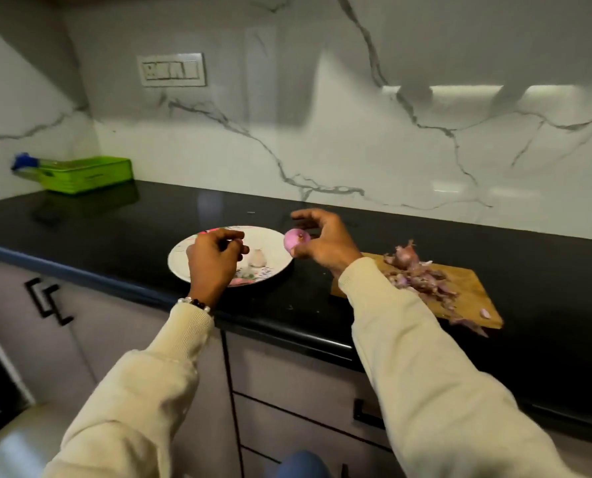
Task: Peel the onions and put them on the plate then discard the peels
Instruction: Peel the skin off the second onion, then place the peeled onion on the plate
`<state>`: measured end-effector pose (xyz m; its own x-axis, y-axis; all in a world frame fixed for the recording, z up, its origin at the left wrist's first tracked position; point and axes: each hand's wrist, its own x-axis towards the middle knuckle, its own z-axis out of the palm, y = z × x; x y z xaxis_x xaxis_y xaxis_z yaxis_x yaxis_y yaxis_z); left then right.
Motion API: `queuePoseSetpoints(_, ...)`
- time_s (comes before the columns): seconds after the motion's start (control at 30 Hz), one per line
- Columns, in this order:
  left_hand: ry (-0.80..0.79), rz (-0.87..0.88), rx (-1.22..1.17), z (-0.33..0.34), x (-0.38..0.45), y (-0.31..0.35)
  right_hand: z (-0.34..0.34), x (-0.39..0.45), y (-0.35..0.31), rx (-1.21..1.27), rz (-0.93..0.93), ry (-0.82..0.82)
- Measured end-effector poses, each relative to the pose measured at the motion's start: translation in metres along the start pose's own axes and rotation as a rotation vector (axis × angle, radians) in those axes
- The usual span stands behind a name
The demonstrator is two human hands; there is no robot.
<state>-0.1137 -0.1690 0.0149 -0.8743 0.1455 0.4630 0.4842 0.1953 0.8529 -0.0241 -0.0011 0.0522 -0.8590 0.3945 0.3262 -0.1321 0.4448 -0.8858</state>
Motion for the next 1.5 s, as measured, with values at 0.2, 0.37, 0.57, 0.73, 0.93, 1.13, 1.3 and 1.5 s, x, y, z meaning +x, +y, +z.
queuePoseSetpoints(0.2, 0.002, -0.041, 0.094, -0.033, 0.017, -0.023, 0.049, 0.043, 0.020, -0.326, 0.016, -0.037)
queuePoseSetpoints(0.37, -0.047, -0.041, 0.148, -0.034, 0.023, -0.032, 0.063, 0.061, 0.037, -0.464, 0.005, -0.029)
queuePoseSetpoints(0.57, -0.075, 0.011, 0.162, -0.021, 0.028, -0.033, 0.065, 0.067, 0.044, -0.564, -0.034, -0.136)
queuePoseSetpoints(0.73, -0.067, 0.027, 0.145, -0.001, 0.025, -0.029, 0.047, 0.067, 0.043, -0.553, -0.066, -0.148)
queuePoseSetpoints(0.93, -0.004, 0.026, 0.064, 0.037, 0.011, -0.014, -0.010, 0.039, 0.027, -0.257, -0.109, 0.092)
queuePoseSetpoints(1.13, -0.093, 0.071, -0.032, 0.085, -0.012, 0.013, -0.102, -0.005, 0.025, 0.074, -0.057, 0.298)
queuePoseSetpoints(1.3, -0.219, 0.095, -0.119, 0.138, -0.032, 0.037, -0.174, -0.036, 0.044, 0.076, 0.039, 0.413)
queuePoseSetpoints(1.5, -0.322, 0.117, -0.086, 0.185, -0.048, 0.055, -0.216, -0.050, 0.078, 0.044, 0.152, 0.470)
